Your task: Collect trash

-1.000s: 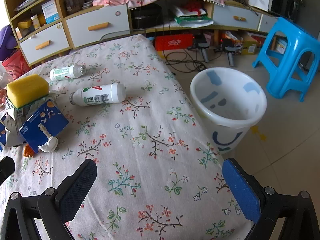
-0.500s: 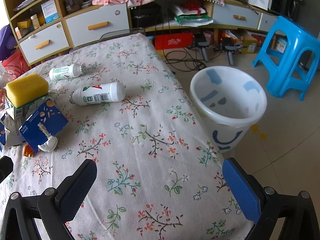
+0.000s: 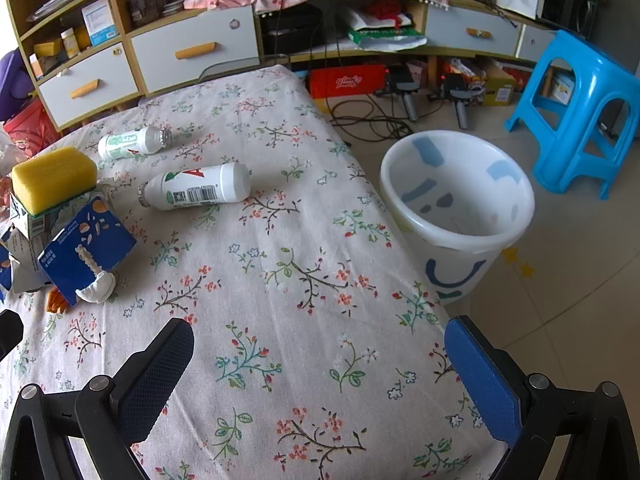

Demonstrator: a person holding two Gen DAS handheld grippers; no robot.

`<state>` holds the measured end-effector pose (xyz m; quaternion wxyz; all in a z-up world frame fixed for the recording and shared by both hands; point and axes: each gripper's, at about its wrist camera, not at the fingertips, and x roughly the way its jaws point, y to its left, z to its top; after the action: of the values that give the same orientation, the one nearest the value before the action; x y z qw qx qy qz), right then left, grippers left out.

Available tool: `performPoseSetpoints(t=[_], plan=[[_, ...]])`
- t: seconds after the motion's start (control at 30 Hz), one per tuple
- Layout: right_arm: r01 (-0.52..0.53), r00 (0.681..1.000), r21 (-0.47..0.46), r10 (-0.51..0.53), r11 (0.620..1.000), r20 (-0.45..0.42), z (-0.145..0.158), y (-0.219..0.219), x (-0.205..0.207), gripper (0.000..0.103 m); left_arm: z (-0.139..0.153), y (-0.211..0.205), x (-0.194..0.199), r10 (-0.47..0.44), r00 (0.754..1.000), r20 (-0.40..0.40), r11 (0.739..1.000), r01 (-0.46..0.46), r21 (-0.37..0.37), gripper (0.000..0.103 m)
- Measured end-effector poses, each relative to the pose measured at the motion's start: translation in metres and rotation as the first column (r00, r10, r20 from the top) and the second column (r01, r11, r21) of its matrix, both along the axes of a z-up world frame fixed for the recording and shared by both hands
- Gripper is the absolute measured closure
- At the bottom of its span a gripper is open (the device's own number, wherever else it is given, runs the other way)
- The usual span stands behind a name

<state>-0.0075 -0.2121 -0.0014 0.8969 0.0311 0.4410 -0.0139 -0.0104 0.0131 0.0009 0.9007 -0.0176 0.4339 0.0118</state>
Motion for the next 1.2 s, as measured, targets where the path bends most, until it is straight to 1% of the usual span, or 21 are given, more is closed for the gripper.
performPoseSetpoints(t=[0.57,0.67,0.83,0.97,1.03,1.13,1.2], plan=[[0.004,1.000,0.001,-0.004,1.000,-0.007,-0.001,0.000,0.000,0.000,0.000,0.001,0.000,0.002,1.000,0.000,1.000,-0.002,0.000,0.000],[0.005,1.000,0.001,-0.005,1.000,-0.010,-0.001,0.000,0.000,0.000,0.000,0.003,0.000,0.003,1.000,-0.006,1.000,-0.003,-0.010,0.000],[0.004,1.000,0.013,-0.004,1.000,-0.022,0.001,-0.001,0.001,0.000,0.002,0.011,0.002,-0.003,1.000,-0.011,0.999,0.002,-0.053,0.000],[0.002,1.000,0.002,-0.002,1.000,-0.031,0.007,0.002,0.006,0.000,0.007,0.025,0.008,-0.013,1.000,-0.023,0.997,0.011,-0.079,0.000],[0.001,0.999,-0.012,-0.001,1.000,-0.041,0.011,0.005,0.012,0.000,0.013,0.034,0.014,-0.008,0.999,-0.031,0.997,0.006,-0.074,0.000],[-0.009,0.998,-0.009,0.008,1.000,-0.059,0.019,0.008,0.023,0.000,0.020,0.054,0.021,0.020,0.999,-0.025,0.998,-0.022,-0.052,0.000],[-0.019,0.998,-0.002,0.019,1.000,-0.065,0.025,0.010,0.032,0.000,0.024,0.072,0.028,0.048,0.998,-0.032,0.997,-0.049,-0.054,0.000]])
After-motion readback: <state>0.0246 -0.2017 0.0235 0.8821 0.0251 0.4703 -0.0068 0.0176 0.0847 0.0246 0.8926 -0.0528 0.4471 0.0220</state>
